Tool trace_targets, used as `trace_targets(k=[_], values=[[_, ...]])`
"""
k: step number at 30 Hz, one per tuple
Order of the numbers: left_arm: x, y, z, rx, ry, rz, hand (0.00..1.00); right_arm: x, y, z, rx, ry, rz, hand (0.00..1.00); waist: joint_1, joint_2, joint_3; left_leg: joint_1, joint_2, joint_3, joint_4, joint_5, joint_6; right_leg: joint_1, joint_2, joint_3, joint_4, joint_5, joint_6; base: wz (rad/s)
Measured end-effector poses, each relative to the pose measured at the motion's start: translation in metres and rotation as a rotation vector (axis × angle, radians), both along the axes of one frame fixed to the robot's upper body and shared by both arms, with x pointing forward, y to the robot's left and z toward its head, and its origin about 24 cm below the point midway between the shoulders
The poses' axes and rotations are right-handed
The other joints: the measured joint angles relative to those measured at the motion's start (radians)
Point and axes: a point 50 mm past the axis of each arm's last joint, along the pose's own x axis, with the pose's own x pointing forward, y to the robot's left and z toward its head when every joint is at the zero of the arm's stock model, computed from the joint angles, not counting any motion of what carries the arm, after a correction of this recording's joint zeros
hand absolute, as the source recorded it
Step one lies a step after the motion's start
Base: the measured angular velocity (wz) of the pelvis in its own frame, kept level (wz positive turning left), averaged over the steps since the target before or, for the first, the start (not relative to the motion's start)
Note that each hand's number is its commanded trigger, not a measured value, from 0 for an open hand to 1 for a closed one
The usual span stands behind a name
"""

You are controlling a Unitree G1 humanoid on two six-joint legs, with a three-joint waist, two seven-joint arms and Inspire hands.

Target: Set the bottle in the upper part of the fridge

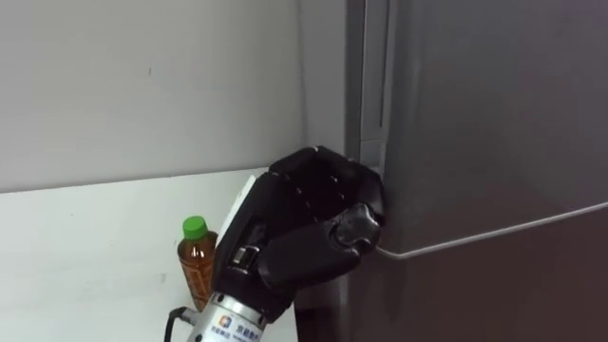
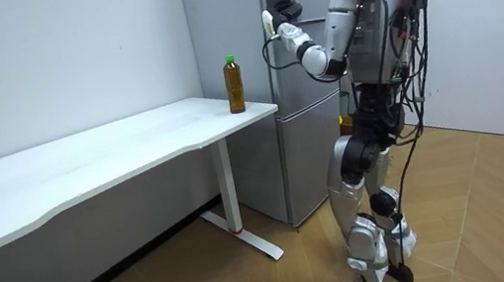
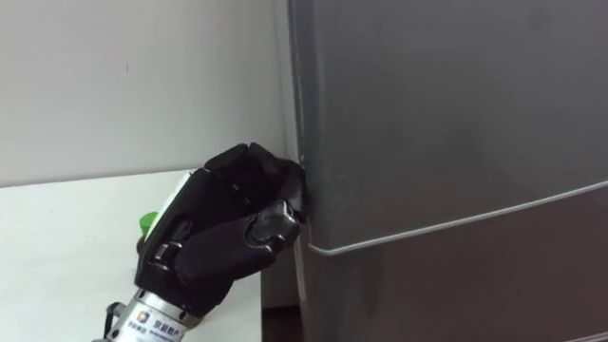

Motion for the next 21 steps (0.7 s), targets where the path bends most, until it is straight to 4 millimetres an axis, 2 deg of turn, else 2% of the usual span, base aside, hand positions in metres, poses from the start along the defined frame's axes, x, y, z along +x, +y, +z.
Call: trace_targets(k=[6,12,21], values=[[-0.001,-0.003,-0.001,0.004,-0.002,-0.022,0.57,0.0,-0.001,0.0,-0.002,0.001,-0.001,0.0,-0.001,0.004,0.0013,0.002,-0.001,0.021,-0.001,0.003,0.008,-0.002,-0.004,0.0,0.0,0.005,0.005,-0.05],[-0.005,-0.01,-0.001,0.006,-0.012,-0.09,0.55,0.0,-0.001,0.0,-0.001,0.0,-0.001,0.0,-0.001,0.007,0.0013,0.001,-0.001,0.029,-0.001,0.005,0.013,-0.006,-0.006,0.0,0.001,0.014,0.008,-0.03],[-0.013,-0.024,-0.003,0.016,-0.035,-0.221,0.5,0.0,-0.001,0.0,0.0,-0.002,-0.001,0.0,-0.004,0.006,0.0015,0.01,0.006,0.065,-0.004,0.006,0.016,-0.015,-0.005,0.004,0.004,0.025,0.008,-0.12]])
